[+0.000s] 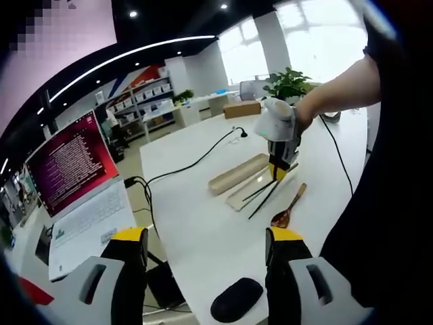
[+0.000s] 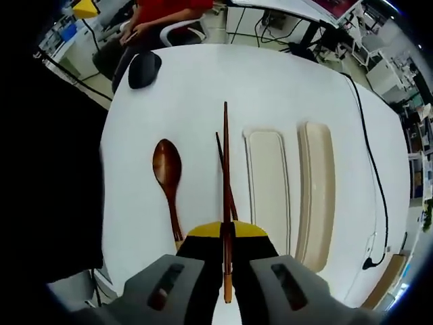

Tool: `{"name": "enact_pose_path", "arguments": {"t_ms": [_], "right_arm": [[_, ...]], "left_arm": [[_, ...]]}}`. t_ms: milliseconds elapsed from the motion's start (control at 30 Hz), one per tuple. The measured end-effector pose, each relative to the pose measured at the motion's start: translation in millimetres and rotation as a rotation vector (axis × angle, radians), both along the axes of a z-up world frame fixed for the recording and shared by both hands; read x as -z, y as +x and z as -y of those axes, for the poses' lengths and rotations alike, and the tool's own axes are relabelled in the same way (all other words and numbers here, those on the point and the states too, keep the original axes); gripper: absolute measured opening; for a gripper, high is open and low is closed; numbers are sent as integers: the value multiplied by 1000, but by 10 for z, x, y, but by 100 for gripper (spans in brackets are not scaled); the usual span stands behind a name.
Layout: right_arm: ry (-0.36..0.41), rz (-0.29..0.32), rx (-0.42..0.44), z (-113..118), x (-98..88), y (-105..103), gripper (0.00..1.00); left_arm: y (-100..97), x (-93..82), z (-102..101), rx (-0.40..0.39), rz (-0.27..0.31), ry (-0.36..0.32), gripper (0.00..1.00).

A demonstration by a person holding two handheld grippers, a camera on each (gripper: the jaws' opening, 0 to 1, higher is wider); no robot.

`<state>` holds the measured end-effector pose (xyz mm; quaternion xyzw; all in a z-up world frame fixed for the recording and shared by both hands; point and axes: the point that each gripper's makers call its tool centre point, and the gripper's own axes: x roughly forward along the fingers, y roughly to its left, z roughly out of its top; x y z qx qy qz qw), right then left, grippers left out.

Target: Arrange the utensils inside the cutlery case until each visible utensil rests in its matching compartment.

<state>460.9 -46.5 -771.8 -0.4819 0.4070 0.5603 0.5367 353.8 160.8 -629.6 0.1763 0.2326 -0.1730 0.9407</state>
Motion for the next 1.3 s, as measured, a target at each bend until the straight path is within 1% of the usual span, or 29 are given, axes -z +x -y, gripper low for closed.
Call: {"name": "enact_pose_path", "arguments": {"t_ms": [67, 200, 267, 567, 767, 1033, 1300], "right_arm": [[2, 14, -8, -11, -9, 30, 0], [11, 15, -7, -32, -6, 58, 0], [13, 14, -10, -36, -2, 61, 0], [-8, 10, -23, 0, 42, 63, 0], [-11, 11, -34, -25, 38, 42, 0], [-7, 19, -28, -20, 3, 70, 0], [-17, 51, -33, 5, -106, 191, 0]], "left_arm": [[29, -20, -2, 0, 3, 16, 73], [50, -92, 44, 5, 20, 9, 73], [44, -81, 44, 8, 18, 18, 73], [-41, 13, -45, -26, -2, 8, 73], [-60, 14, -50, -33, 2, 0, 73], [-76, 32, -27, -26, -4, -1, 72], [-63, 16, -22, -18, 4, -1, 72]]}}
